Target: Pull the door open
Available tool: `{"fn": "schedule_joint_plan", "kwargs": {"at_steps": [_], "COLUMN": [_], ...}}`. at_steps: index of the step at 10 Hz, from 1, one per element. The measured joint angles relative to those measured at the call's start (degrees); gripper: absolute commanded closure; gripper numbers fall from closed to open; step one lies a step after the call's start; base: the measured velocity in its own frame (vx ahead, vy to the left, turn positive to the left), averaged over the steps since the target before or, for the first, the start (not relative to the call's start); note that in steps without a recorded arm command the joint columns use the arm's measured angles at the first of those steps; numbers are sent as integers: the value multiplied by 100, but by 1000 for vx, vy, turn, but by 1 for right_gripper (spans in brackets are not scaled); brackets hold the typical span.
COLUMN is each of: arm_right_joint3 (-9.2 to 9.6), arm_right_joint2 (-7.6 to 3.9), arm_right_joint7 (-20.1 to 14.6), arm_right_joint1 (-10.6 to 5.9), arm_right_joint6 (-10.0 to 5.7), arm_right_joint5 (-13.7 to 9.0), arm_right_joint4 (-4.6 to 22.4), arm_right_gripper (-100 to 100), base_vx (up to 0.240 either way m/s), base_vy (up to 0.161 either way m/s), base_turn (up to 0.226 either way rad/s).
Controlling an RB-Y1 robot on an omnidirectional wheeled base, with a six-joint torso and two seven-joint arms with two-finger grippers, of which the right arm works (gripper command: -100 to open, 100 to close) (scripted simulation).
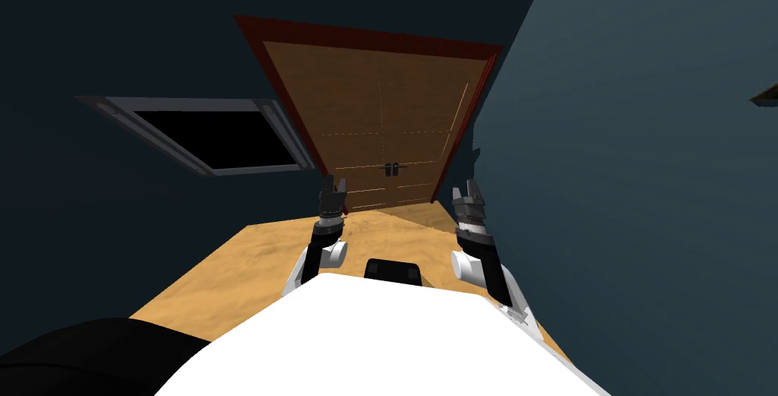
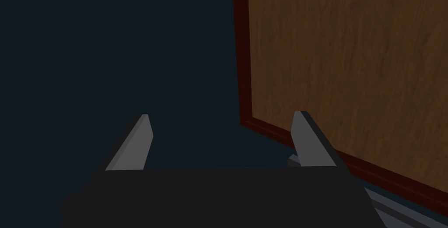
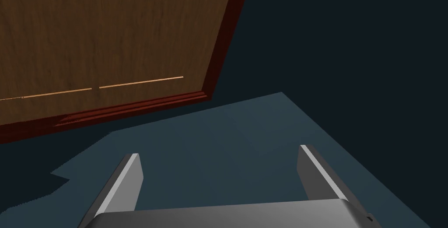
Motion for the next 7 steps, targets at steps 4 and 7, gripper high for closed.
{"fn": "schedule_joint_plan", "kwargs": {"at_steps": [4, 7], "arm_right_joint3": [-46, -143], "arm_right_joint2": [-103, -234], "arm_right_joint7": [-168, -347], "arm_right_joint1": [-199, -388], "arm_right_joint6": [2, 36], "arm_right_joint5": [92, 135], "arm_right_joint4": [502, 905], "arm_right_gripper": [-100, -100], "base_vx": [95, 102], "base_vy": [22, 13], "base_turn": [73, 82]}}
